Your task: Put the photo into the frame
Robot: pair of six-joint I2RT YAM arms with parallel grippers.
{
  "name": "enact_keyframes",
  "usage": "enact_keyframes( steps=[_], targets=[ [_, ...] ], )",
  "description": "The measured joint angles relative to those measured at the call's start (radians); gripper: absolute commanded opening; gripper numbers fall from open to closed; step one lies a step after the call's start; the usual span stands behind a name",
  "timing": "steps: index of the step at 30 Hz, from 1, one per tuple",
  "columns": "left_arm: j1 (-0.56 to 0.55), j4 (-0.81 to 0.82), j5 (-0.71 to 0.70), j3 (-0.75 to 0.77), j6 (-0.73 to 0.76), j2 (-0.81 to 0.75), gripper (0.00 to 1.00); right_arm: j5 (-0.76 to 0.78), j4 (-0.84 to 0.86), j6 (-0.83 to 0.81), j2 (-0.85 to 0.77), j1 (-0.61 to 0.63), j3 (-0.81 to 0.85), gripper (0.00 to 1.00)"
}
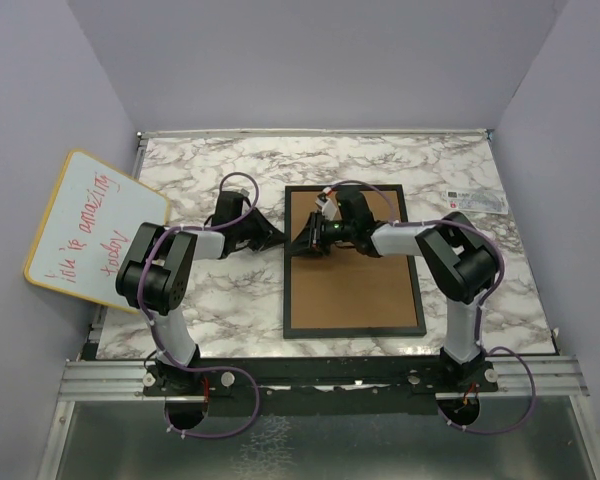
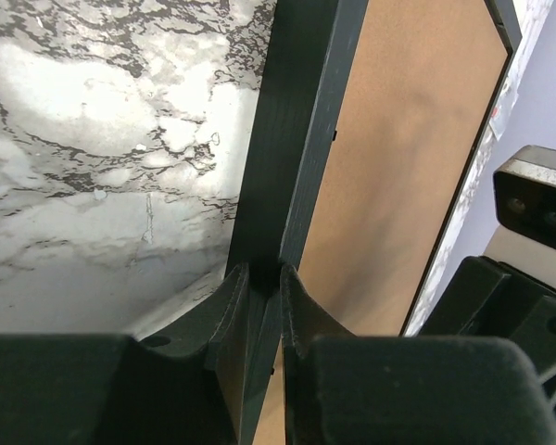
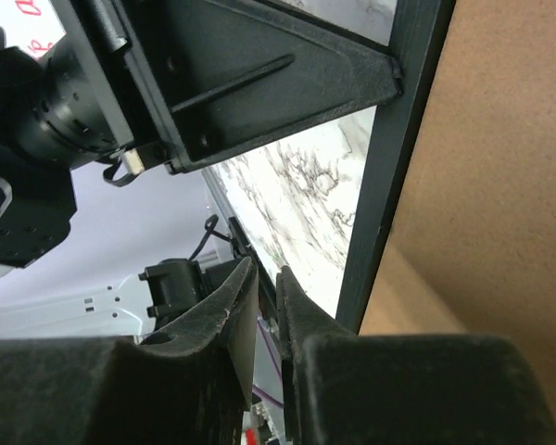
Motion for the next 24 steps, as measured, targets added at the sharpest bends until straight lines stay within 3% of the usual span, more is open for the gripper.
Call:
enact_keyframes(
  steps=[4,24],
  targets=[
    [0.000,-0.012,0.000,0.009,0.014,0.002,0.00,0.012,0.000,0.002,0.033,0.002,0.016,0.06],
    [0.000,-0.026,-0.001,0.012,0.032,0.003,0.00,0.060,-0.138,-0.074,0.103,0.002,0.098,0.05]
  ],
)
